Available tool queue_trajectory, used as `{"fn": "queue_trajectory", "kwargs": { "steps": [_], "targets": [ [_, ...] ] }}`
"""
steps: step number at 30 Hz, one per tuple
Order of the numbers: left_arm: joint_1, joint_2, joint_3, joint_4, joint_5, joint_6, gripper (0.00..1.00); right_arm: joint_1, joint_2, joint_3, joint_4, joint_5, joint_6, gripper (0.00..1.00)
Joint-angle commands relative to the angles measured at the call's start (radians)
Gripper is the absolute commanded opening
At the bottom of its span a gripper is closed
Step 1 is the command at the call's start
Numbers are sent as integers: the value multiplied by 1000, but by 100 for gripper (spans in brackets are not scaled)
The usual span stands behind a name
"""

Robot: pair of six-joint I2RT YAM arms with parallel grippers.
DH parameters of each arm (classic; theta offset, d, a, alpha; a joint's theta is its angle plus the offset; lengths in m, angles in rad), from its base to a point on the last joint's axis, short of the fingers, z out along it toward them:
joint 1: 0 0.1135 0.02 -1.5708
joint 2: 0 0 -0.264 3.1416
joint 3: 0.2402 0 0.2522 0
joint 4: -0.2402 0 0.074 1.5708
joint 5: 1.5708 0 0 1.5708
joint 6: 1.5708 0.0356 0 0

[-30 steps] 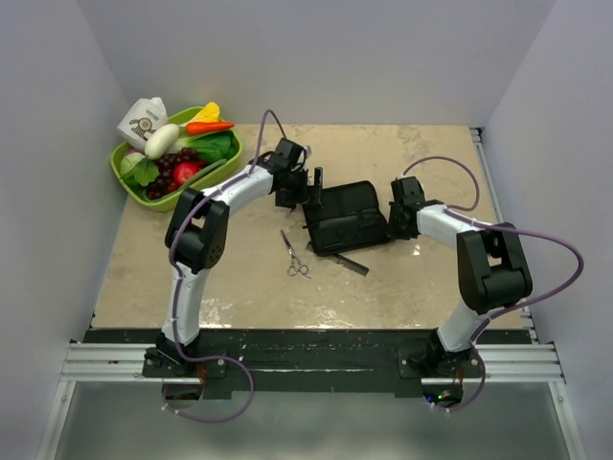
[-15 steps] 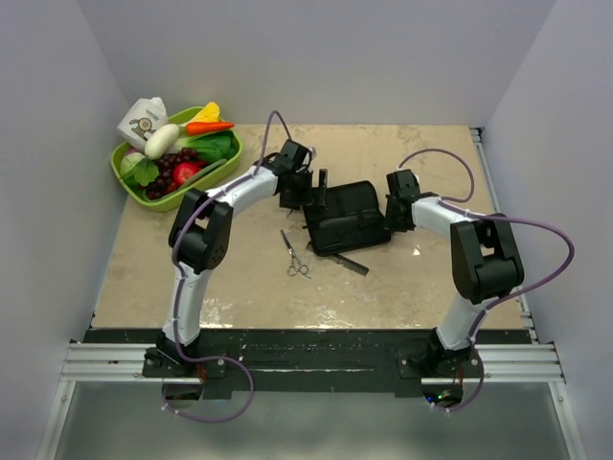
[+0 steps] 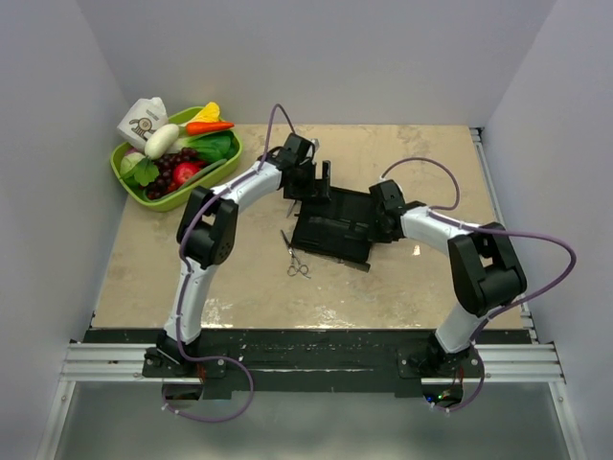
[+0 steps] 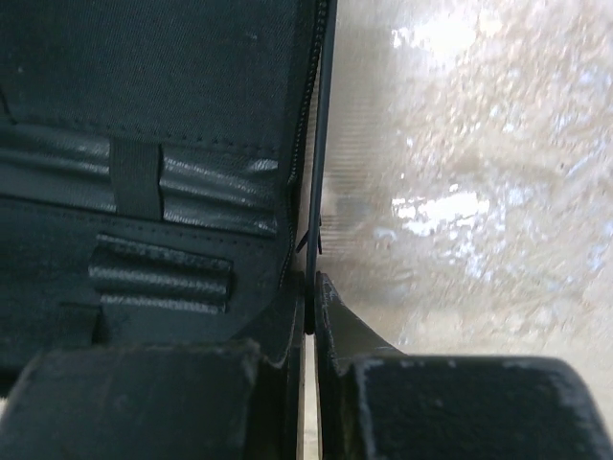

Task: Sort the hair-cutting tools
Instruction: Adjust the hairdressing tool bag at the center of the board, then place the comb in the hairdressing tool bag.

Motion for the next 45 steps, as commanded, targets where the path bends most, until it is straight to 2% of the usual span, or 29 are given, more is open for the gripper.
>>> {"fn": "queue_trajectory", "kwargs": {
  "steps": [1,7,13,16,17,21,23,27,28,29,32,38,41,43,45],
  "targets": [
    [-9,20,55,61,59,-6,98,29,-67,-30,-21,-52,65,0],
    [-7,-21,49,30,36,21,99,31,-129,5,-118,72,16,0],
    [4,-147,69,-68,48,57,99,31,-327,129,-311,146,-27,0],
    [14,-203,54,-90,149,67,99,31,-389,230,-398,74,-85,0],
    [26,-232,42,-87,248,67,99,31,-399,270,-417,-13,-102,0],
    [57,-331,-44,-15,492,31,99,31,-426,320,-469,-323,-207,0],
    [83,-410,-147,111,647,-29,99,31,-452,313,-472,-483,-226,0],
    [151,-539,-349,398,841,-214,99,31,-510,286,-460,-590,-261,0],
    [165,-561,-430,536,870,-260,99,31,-521,284,-464,-605,-269,0],
    [190,-596,-467,599,926,-347,99,32,-533,286,-468,-627,-277,0],
    [209,-647,-579,804,1009,-468,98,31,-582,261,-449,-720,-278,0],
    [209,-687,-696,1018,1065,-581,98,32,-674,171,-394,-923,-275,0],
    [209,-693,-747,1224,1080,-753,98,32,-693,136,-388,-994,-275,0],
    [209,-688,-768,1399,1089,-839,98,31,-696,122,-408,-1001,-287,0],
    [209,-679,-784,1504,1094,-963,98,32,-699,102,-417,-1012,-297,0]
  ]
}}
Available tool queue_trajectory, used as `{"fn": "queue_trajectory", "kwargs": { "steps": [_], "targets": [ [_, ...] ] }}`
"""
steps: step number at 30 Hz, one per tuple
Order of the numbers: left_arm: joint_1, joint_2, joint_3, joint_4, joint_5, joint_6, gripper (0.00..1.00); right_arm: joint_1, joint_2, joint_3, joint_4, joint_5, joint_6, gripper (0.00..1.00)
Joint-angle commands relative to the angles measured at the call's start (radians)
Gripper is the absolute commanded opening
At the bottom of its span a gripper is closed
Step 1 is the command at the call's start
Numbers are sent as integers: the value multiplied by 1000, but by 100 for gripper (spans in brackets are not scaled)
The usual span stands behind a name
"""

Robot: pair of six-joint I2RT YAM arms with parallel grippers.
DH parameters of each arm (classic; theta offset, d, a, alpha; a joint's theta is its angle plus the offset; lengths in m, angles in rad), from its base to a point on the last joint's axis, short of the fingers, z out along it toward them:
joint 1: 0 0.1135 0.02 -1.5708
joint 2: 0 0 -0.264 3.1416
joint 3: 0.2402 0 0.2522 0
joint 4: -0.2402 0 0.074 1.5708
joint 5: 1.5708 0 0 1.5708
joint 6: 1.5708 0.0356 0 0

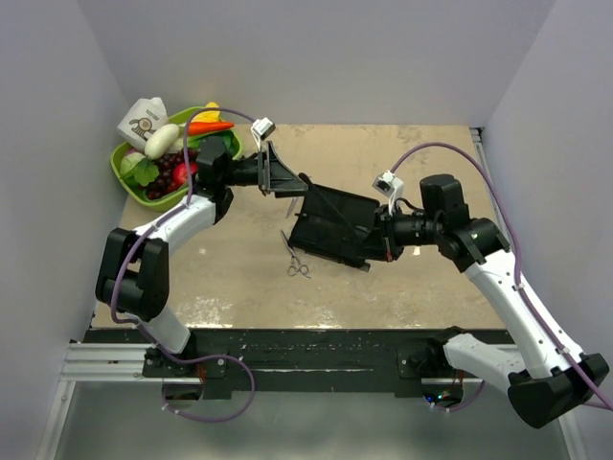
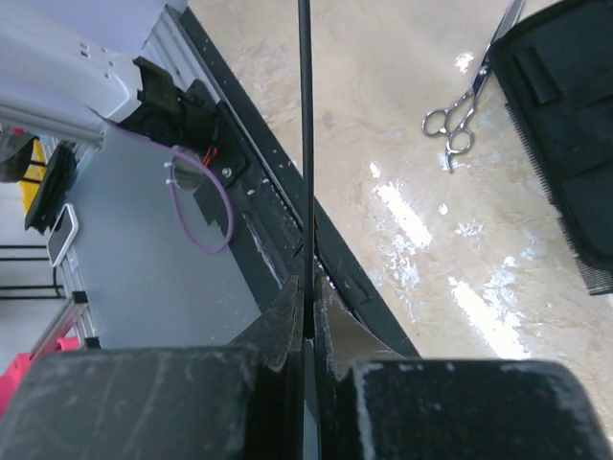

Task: Sort the hair-cutting tools
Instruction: Place the comb in the hairdressing tool bag.

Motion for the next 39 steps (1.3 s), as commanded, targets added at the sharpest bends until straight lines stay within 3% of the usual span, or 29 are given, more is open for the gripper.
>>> {"fn": "queue_trajectory", "kwargs": {
  "steps": [1,5,11,22,35,39],
  "targets": [
    [0,-41,-25,481,64,-308,97,2,-17,-41,16,-103,-30,0],
    [0,-36,-43,593,90,-427,96,1,-31,-44,34,-117,-22,0],
    [0,-62,-68,580,125,-421,93,1,-3,-43,20,-126,-51,0],
    [0,-59,-69,580,162,-414,77,1,47,-41,34,-156,-48,0],
    [-12,-32,-53,595,174,-406,49,1,69,-39,25,-191,-48,0],
    [-21,-21,-45,597,177,-403,32,2,70,-43,26,-205,-45,0]
  ]
}}
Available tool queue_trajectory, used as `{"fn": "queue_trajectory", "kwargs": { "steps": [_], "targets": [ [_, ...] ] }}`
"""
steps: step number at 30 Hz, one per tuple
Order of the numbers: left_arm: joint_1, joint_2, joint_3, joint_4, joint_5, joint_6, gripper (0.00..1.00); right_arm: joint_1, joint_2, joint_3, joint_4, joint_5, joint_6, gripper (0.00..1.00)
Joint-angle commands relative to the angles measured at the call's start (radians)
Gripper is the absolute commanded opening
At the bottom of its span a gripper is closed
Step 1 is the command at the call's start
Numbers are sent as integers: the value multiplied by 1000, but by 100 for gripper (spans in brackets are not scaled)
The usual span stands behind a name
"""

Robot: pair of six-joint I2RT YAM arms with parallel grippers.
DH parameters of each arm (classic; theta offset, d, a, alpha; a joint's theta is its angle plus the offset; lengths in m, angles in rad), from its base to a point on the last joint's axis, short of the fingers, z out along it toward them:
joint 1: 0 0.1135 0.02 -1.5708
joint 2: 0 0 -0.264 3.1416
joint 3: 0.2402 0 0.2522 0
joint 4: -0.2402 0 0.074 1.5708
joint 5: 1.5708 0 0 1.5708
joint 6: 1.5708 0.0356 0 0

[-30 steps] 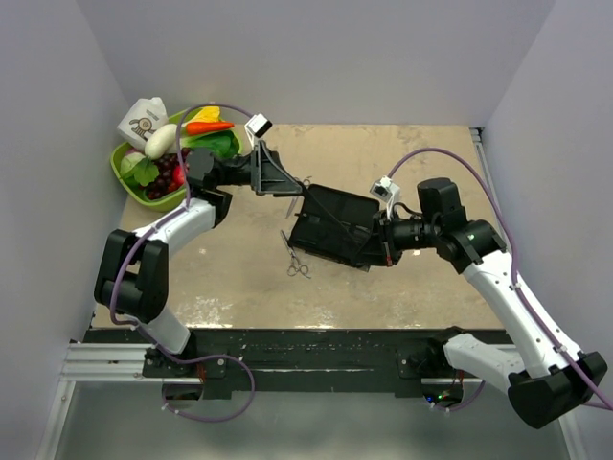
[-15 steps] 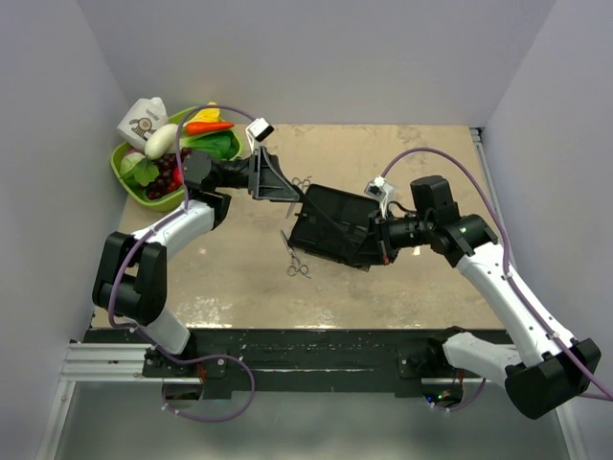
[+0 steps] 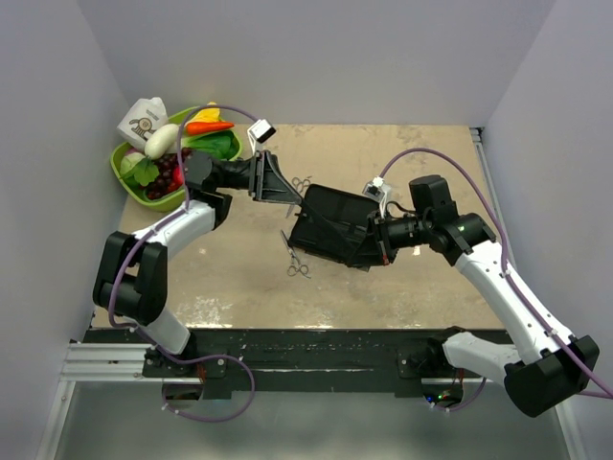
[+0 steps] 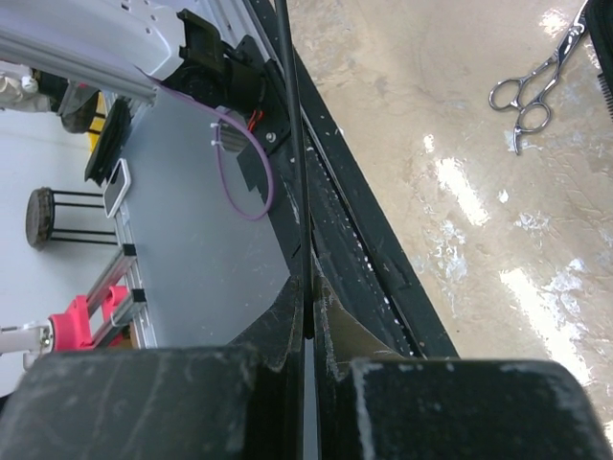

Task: Sort the hair-cutting tools
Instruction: Place the comb in the hairdressing tool bag.

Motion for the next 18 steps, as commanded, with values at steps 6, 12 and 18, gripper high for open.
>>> {"fn": "queue_trajectory", "kwargs": {
  "steps": [6,12,18],
  "targets": [
    [-15,7,40,31,14,20,0,2,0,12,26,-66,-12,0],
    [-20,-37,278,-1016,-123,741,0,2,-6,44,29,-56,-12,1],
    [-24,-25,362,-1175,-186,894,0,2,-19,64,98,-66,34,29]
  ]
}}
